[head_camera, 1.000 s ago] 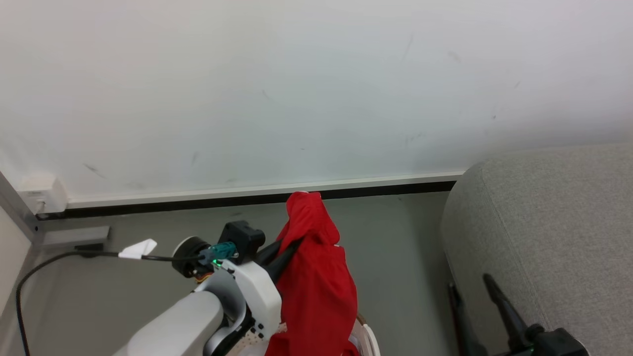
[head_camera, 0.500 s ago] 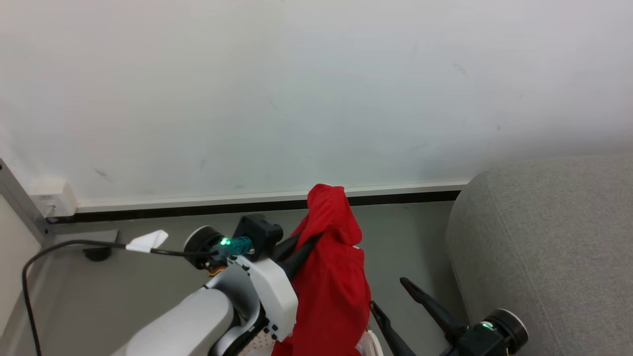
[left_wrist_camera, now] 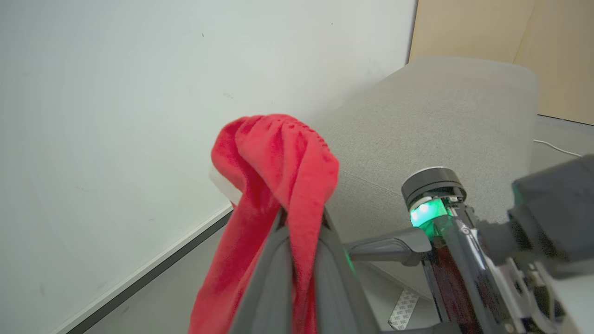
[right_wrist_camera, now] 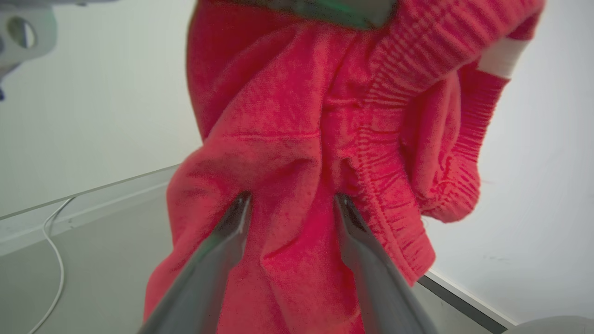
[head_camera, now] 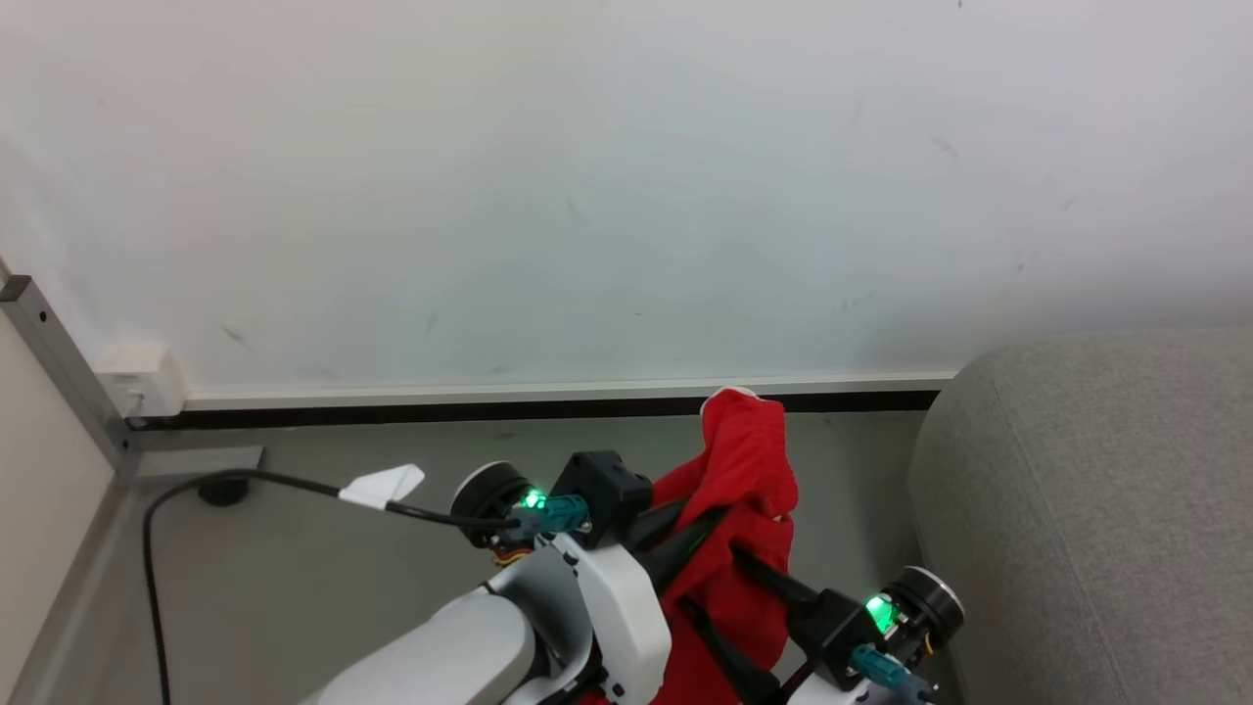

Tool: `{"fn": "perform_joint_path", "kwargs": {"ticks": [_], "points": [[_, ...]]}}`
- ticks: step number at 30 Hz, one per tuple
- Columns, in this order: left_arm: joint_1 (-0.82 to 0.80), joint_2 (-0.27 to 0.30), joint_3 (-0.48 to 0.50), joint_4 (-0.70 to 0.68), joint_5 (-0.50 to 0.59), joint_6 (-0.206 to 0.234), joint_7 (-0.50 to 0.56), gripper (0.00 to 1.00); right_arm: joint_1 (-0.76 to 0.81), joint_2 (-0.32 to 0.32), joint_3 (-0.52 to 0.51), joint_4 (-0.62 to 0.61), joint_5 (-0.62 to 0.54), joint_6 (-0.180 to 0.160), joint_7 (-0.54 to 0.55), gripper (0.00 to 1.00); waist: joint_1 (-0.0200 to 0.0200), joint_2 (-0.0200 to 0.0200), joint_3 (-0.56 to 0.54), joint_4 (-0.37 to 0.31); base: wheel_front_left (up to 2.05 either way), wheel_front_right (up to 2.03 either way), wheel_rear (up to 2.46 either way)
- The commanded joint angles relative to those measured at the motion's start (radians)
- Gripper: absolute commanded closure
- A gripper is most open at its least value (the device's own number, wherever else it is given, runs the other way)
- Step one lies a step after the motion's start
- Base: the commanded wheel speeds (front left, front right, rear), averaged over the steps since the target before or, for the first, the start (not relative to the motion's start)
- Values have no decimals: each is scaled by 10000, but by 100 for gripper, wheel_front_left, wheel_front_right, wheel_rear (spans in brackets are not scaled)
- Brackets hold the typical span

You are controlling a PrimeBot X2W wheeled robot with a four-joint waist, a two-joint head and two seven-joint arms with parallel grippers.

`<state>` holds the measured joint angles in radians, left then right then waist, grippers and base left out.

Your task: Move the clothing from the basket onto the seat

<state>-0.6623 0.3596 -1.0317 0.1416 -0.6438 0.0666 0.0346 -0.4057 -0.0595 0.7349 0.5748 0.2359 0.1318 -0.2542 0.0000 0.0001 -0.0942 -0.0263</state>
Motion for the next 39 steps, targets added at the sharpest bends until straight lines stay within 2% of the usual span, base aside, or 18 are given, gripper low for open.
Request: {"fn": "perform_joint_path", "kwargs": {"ticks": [1, 6, 13, 14, 15, 16, 17, 31, 39], "points": [[-76, -17, 13, -46, -77, -14, 16, 100, -148, 59, 190, 107, 314, -21, -39, 100, 0, -1, -23, 63, 0, 0, 0], [-78, -85, 22, 44, -12, 128, -62, 100, -521, 65, 473, 138, 1309, -23, -107, 100, 0, -1, -58, 186, 0, 0, 0], [105, 139, 104, 249, -7, 296, -251, 100, -283, 81, -106, -414, 1389, -23, -115, 100, 0, -1, -14, 157, 0, 0, 0], [122, 167, 130, 274, 16, 347, -314, 80, -229, 78, -183, -465, 1366, -23, -115, 100, 0, -1, -4, 148, 0, 0, 0], [131, 198, 148, 303, 67, 388, -369, 55, -195, 77, -248, -509, 1333, -23, -115, 100, 0, -1, 5, 135, 0, 0, 0], [152, 225, 154, 323, 105, 404, -422, 15, -176, 77, -325, -559, 1291, -23, -116, 100, 0, -1, 15, 119, 0, 0, 0], [196, 245, 163, 342, 113, 439, -473, 0, -156, 77, -401, -616, 1265, -23, -116, 100, 0, -1, 27, 103, 0, 0, 0], [1138, 1113, 12, 443, 388, 622, -1386, 0, 216, -121, -1736, -1441, 905, -23, -117, 100, 0, -1, 142, 9, 0, 0, 0], [1317, 1142, -87, 459, 389, 632, -1538, 0, 267, -268, -2154, -1691, 818, -23, -117, 100, 0, -1, 201, 45, 0, 0, 0]]}}
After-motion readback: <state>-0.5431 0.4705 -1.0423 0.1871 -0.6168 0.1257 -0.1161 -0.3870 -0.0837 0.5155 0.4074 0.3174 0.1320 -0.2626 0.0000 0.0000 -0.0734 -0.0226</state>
